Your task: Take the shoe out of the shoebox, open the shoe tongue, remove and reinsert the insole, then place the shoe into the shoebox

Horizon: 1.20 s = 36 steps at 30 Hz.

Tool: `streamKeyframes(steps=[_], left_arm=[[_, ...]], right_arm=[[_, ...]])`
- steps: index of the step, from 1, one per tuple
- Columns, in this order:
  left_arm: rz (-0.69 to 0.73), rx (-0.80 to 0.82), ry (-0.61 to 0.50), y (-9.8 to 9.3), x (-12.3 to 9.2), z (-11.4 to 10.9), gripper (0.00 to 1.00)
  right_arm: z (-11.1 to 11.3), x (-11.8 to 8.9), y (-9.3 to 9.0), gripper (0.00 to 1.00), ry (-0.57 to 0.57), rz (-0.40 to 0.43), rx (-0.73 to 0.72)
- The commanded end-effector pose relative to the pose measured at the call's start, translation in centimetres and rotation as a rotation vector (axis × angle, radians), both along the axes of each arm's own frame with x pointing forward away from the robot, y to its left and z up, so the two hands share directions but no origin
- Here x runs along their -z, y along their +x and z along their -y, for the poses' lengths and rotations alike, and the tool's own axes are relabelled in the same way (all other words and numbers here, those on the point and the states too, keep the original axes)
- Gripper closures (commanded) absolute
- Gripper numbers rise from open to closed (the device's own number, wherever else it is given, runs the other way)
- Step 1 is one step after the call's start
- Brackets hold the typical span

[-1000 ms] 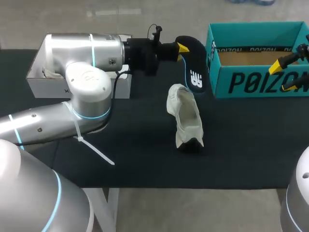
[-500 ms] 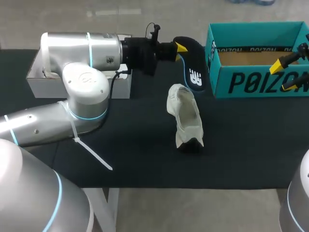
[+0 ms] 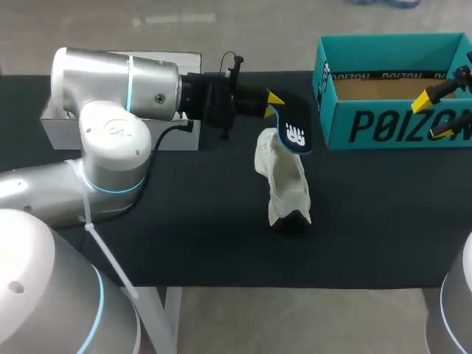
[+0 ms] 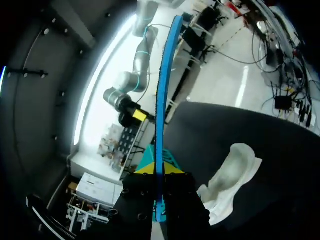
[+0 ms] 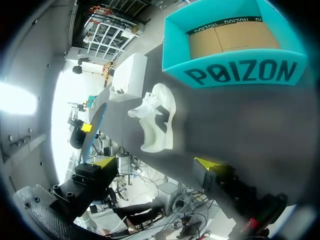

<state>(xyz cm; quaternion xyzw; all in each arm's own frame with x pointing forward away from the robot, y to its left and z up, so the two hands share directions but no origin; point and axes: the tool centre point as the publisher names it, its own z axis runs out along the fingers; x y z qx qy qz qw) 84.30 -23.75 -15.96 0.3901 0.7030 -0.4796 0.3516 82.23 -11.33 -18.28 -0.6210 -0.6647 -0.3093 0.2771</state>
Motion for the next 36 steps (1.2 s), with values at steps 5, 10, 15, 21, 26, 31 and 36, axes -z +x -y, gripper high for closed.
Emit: streamKeyframes(steps=[5, 10, 15, 21, 26, 31, 36], left_arm=[[-0.275, 0.15, 0.304, -6.0, 1.8, -4.1, 1.0], [-0.276, 0.203, 0.273, -7.7, 3.6, -3.4, 1.0], [-0.301, 0.258, 0.228, -9.0, 4.8, -1.7, 1.0], [-0.286, 0.254, 0.242, -10.0, 7.0, 1.8, 1.0], [-0.274, 0.244, 0.233, -10.9, 8.4, 3.6, 1.0], [-0.229, 0.219, 0.24, -10.2, 10.4, 4.3, 1.0], [-0.22, 0.176, 0.215, -8.6, 11.9, 5.0, 1.0]], right_arm=[[0.0, -0.1, 0.0, 0.0, -0.004, -0.002, 0.0], [0.0, -0.1, 0.0, 0.0, -0.004, -0.002, 0.0], [0.0, -0.1, 0.0, 0.0, -0.004, -0.002, 0.0], [0.0, -0.1, 0.0, 0.0, -0.004, -0.002, 0.0], [0.0, -0.1, 0.0, 0.0, -0.004, -0.002, 0.0], [0.0, -0.1, 0.0, 0.0, -0.004, -0.002, 0.0], [0.0, -0.1, 0.0, 0.0, -0.004, -0.002, 0.0]])
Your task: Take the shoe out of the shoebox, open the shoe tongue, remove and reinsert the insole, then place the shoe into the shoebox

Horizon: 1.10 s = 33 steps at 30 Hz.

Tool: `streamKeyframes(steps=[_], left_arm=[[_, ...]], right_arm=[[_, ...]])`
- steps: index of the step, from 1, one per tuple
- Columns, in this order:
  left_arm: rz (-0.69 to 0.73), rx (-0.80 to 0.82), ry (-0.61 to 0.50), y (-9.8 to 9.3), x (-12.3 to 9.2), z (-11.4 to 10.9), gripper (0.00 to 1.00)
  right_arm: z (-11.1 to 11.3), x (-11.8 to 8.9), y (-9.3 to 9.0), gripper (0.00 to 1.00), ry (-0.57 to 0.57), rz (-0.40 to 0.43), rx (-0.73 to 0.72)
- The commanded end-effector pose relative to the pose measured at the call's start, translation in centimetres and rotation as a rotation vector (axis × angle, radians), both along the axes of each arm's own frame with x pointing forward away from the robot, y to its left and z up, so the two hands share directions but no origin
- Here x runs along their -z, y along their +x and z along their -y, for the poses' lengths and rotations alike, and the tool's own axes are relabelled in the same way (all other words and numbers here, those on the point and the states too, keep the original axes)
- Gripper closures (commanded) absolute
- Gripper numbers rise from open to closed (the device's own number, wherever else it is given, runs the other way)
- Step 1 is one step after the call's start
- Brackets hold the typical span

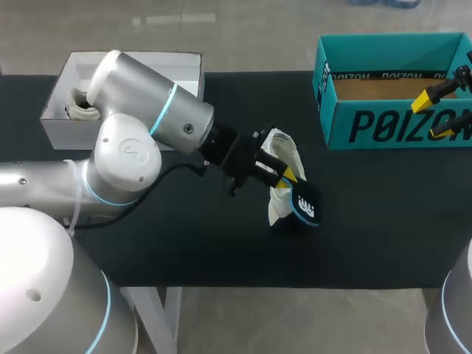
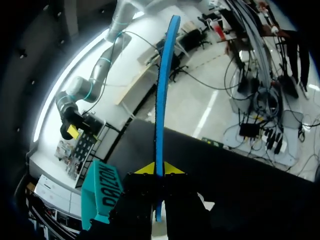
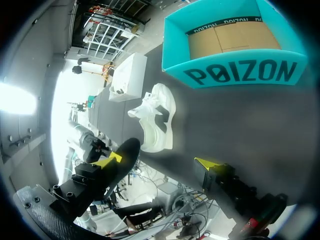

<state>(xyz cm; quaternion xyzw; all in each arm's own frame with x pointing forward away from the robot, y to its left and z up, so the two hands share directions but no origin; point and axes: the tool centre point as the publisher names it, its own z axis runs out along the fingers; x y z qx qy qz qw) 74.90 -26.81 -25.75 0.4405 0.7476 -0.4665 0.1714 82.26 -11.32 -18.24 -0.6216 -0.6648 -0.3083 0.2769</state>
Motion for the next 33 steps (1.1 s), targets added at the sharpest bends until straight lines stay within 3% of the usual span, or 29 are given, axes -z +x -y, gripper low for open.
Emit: streamKeyframes(steps=[1, 16, 33], left_arm=[[-0.013, -0.037, -0.016, 1.0, 2.2, 2.1, 1.0], [0.016, -0.096, 0.044, 5.2, 3.1, 2.1, 1.0], [0.035, -0.067, 0.074, 5.6, 3.2, 0.5, 1.0]], right_arm=[[0.0, 0.0, 0.0, 0.0, -0.002, -0.001, 0.0], [0.0, 0.0, 0.0, 0.0, -0.002, -0.001, 0.0], [0.0, 0.0, 0.0, 0.0, -0.002, -0.001, 0.0]])
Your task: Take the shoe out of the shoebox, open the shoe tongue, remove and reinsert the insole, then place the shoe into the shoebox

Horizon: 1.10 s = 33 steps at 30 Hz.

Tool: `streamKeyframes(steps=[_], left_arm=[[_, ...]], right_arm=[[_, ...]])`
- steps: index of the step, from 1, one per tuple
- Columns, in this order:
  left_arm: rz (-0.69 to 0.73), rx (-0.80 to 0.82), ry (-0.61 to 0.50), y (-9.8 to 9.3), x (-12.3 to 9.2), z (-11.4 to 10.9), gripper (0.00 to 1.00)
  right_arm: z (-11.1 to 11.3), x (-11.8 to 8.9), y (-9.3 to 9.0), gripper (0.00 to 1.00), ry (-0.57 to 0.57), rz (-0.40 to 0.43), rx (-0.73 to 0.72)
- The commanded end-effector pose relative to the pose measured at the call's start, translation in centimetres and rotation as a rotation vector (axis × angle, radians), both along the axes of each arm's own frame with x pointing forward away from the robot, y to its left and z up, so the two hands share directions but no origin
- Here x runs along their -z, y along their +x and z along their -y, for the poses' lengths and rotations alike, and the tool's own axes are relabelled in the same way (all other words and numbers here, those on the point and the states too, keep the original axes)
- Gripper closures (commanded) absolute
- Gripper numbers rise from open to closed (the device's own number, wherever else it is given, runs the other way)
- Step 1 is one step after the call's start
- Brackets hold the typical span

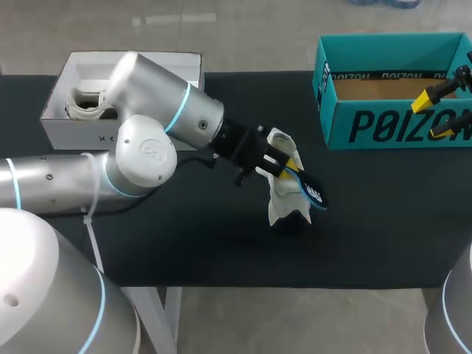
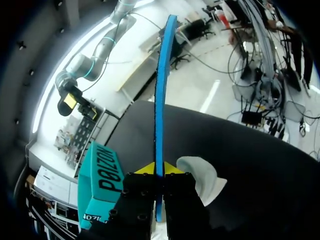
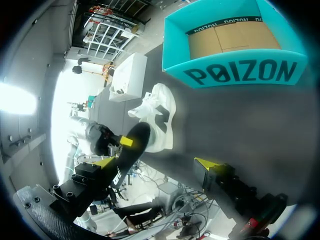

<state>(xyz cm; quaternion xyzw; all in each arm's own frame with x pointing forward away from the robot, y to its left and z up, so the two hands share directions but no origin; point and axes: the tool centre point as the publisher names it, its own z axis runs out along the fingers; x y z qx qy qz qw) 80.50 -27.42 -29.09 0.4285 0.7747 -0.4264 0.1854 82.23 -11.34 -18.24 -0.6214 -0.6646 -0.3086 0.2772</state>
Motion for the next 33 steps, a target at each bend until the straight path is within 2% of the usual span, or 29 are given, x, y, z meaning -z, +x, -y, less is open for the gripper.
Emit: streamKeyframes(steps=[1, 9, 12, 17, 24, 33], left_arm=[[-0.001, 0.001, 0.005, 0.0, -0.2, -0.1, 1.0], [-0.025, 0.037, 0.028, -0.3, 0.4, 0.1, 1.0], [-0.059, 0.05, 0.054, -0.1, 1.0, 0.0, 1.0], [-0.038, 0.068, 0.071, 0.3, 1.5, -0.4, 1.0], [-0.044, 0.134, 0.073, 1.0, 2.5, 0.1, 1.0], [-0.026, 0.071, 0.109, 2.1, 3.8, 0.0, 1.0]], right_arm=[[0.0, 0.0, 0.0, 0.0, -0.003, -0.001, -0.001], [0.0, 0.0, 0.0, 0.0, -0.003, -0.001, -0.001], [0.0, 0.0, 0.0, 0.0, -0.003, -0.001, -0.001], [0.0, 0.0, 0.0, 0.0, -0.003, -0.001, -0.001], [0.0, 0.0, 0.0, 0.0, -0.003, -0.001, -0.001], [0.0, 0.0, 0.0, 0.0, -0.003, -0.001, -0.001]])
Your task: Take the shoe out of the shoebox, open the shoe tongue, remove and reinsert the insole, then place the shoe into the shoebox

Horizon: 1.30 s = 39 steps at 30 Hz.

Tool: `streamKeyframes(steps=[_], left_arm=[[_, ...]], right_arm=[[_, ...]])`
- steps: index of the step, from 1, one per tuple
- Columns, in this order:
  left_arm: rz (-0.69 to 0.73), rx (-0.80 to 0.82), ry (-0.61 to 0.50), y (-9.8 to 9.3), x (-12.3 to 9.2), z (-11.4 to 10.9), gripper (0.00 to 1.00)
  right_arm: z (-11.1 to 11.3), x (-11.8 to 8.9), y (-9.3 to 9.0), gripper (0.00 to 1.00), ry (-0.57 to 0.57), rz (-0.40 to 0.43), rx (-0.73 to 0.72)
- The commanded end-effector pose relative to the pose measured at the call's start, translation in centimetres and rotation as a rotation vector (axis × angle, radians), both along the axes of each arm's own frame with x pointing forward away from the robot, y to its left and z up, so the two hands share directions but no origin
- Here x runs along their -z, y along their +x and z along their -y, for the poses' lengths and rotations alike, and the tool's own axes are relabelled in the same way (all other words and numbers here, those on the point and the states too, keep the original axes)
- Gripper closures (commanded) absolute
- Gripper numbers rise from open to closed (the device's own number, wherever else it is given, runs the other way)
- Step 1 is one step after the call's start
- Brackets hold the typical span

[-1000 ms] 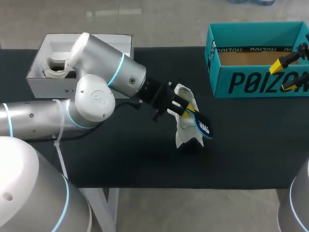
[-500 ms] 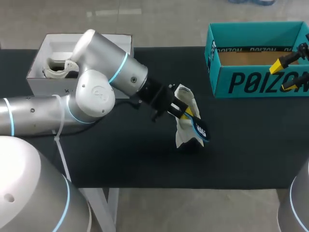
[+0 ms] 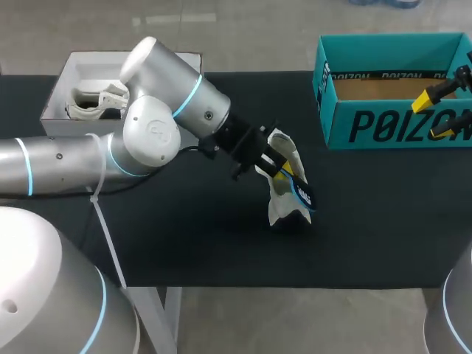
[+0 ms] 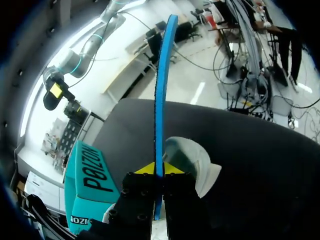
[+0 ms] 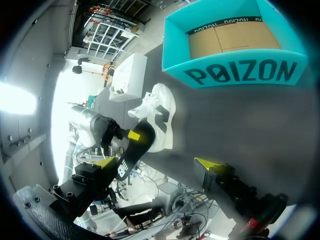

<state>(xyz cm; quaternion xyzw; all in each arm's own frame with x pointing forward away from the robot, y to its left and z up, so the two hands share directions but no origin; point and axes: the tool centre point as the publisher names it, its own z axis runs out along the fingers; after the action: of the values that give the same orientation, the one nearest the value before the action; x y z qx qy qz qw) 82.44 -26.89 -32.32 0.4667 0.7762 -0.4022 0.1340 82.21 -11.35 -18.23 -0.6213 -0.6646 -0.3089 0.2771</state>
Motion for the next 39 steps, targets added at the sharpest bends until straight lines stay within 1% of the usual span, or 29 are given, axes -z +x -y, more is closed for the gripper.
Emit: streamKeyframes(steps=[1, 7, 13, 16, 20, 22, 23, 24, 26, 27, 29, 33, 37, 38, 39], left_arm=[[0.003, -0.029, 0.012, 0.3, 0.7, 0.6, 1.0], [-0.003, -0.073, 0.019, 1.3, 1.9, 0.8, 1.0], [0.002, -0.115, 0.036, 2.2, 2.8, 0.4, 1.0], [-0.004, -0.158, 0.045, 3.0, 3.5, 0.3, 1.0], [-0.007, -0.171, 0.044, 3.0, 3.6, 0.2, 1.0], [-0.003, -0.171, 0.038, 2.9, 3.3, 0.0, 1.0], [0.006, -0.166, 0.037, 2.8, 3.2, -0.1, 0.71], [0.002, -0.16, 0.032, 2.6, 2.9, -0.2, 0.54], [0.003, -0.156, 0.027, 2.4, 2.5, -0.4, 0.61], [0.003, -0.154, 0.025, 2.3, 2.4, -0.4, 0.6], [0.005, -0.146, 0.019, 2.0, 2.1, -0.5, 0.52], [-0.013, -0.11, -0.003, 0.8, 1.2, -0.6, 0.55], [-0.017, -0.082, -0.012, -0.3, 0.6, -0.8, 0.55], [-0.015, -0.078, -0.015, -0.5, 0.6, -0.7, 0.56], [-0.019, -0.066, -0.016, -0.8, 0.6, -0.6, 0.64]], right_arm=[[0.0, 0.0, 0.0, 0.0, -0.004, -0.001, -0.001], [0.0, 0.0, 0.0, 0.0, -0.004, -0.001, -0.001], [0.0, 0.0, 0.0, 0.0, -0.004, -0.001, -0.001], [0.0, 0.0, 0.0, 0.0, -0.004, -0.001, -0.001], [0.0, 0.0, 0.0, 0.0, -0.004, -0.001, -0.001], [0.0, 0.0, 0.0, 0.0, -0.004, -0.001, -0.001], [0.0, 0.0, 0.0, 0.0, -0.004, -0.001, -0.001], [0.0, 0.0, 0.0, 0.0, -0.004, -0.001, -0.001], [0.0, 0.0, 0.0, 0.0, -0.004, -0.001, -0.001], [0.0, 0.0, 0.0, 0.0, -0.004, -0.001, -0.001], [0.0, 0.0, 0.0, 0.0, -0.004, -0.001, -0.001], [0.0, 0.0, 0.0, 0.0, -0.004, -0.001, -0.001], [0.0, 0.0, 0.0, 0.0, -0.004, -0.001, -0.001], [0.0, 0.0, 0.0, 0.0, -0.004, -0.001, -0.001], [0.0, 0.0, 0.0, 0.0, -0.004, -0.001, -0.001]])
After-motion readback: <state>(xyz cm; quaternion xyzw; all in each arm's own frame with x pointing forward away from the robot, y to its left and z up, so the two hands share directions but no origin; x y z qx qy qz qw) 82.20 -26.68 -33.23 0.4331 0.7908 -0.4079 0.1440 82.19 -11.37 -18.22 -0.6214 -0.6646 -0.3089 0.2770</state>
